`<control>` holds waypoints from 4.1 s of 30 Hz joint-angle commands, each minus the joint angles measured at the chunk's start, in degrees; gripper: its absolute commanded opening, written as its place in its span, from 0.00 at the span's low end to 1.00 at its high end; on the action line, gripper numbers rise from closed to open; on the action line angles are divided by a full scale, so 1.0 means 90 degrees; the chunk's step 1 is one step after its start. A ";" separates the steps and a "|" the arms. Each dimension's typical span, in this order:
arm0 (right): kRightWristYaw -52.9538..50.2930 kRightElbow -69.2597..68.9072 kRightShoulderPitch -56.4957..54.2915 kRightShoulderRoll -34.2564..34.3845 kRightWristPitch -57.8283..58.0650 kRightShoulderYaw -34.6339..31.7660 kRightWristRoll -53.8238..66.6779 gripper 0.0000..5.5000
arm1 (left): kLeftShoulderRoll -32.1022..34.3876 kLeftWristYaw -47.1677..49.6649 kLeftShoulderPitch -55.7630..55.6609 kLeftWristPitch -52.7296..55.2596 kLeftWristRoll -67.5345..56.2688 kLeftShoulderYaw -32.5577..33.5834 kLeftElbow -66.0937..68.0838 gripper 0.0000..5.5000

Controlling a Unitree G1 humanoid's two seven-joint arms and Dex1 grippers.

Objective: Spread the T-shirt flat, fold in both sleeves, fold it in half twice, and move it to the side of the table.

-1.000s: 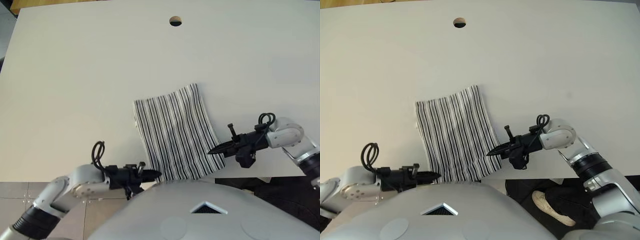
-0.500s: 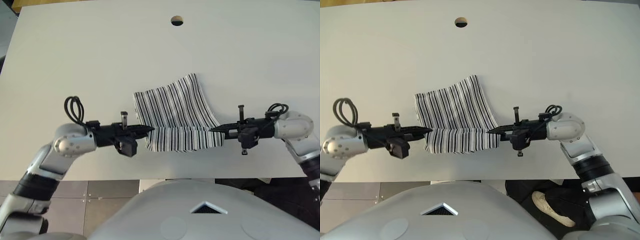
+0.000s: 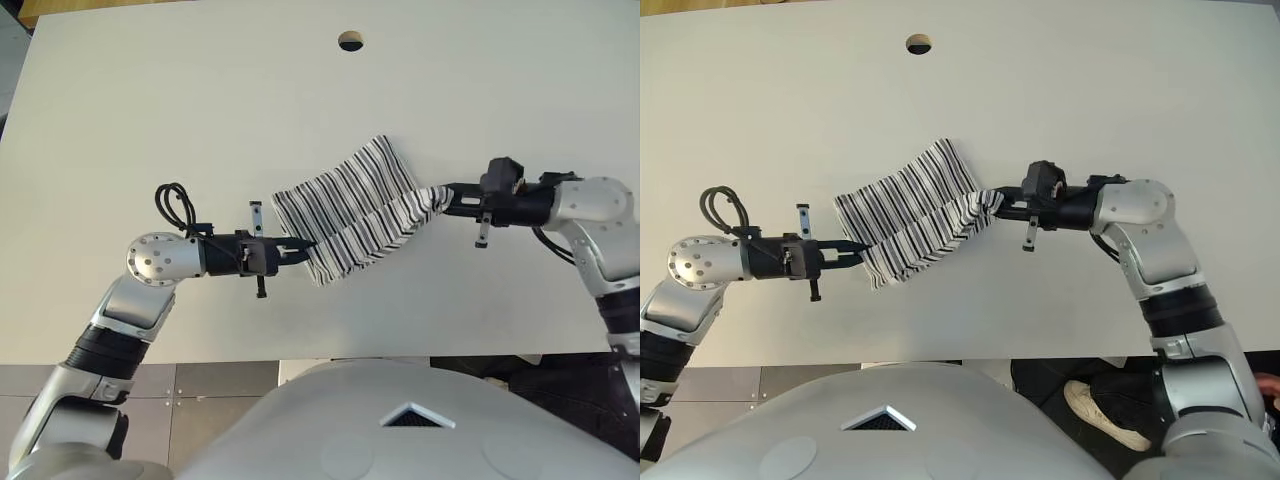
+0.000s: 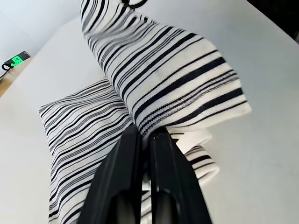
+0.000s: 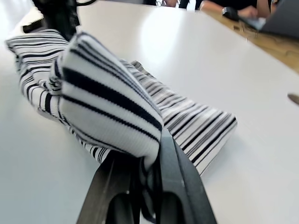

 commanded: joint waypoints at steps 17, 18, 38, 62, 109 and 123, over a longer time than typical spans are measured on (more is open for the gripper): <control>0.0330 0.2897 -0.2673 0.1869 0.1373 0.0173 -0.1272 0.03 | -0.0889 0.0379 0.0620 0.1149 -0.0529 0.0970 0.0307 0.02; 0.0356 0.3034 -0.2751 0.1955 0.1330 0.0190 -0.1335 0.03 | -0.0919 0.0434 0.0691 0.1138 -0.0506 0.1005 0.0281 0.02; -0.0334 0.6904 -0.4385 0.3477 0.0136 -0.0357 -0.2410 0.22 | -0.1955 0.1490 0.0807 0.1836 -0.0510 0.1752 0.1354 0.18; -0.0128 0.5964 -0.4129 0.3886 -0.1288 -0.1086 -0.2424 0.73 | -0.2953 0.2670 0.0839 0.2126 -0.1731 0.4063 0.1076 0.65; -0.6536 0.8588 -0.3202 0.0233 -0.2900 0.2469 -0.7745 0.73 | -0.2873 0.3152 0.1076 0.2177 -0.1692 0.3998 -0.1361 0.65; -0.7513 0.8416 -0.3282 -0.0363 -0.2921 0.2078 -0.7549 0.73 | -0.2797 0.2880 0.0581 0.2244 -0.1677 0.3838 -0.0985 0.65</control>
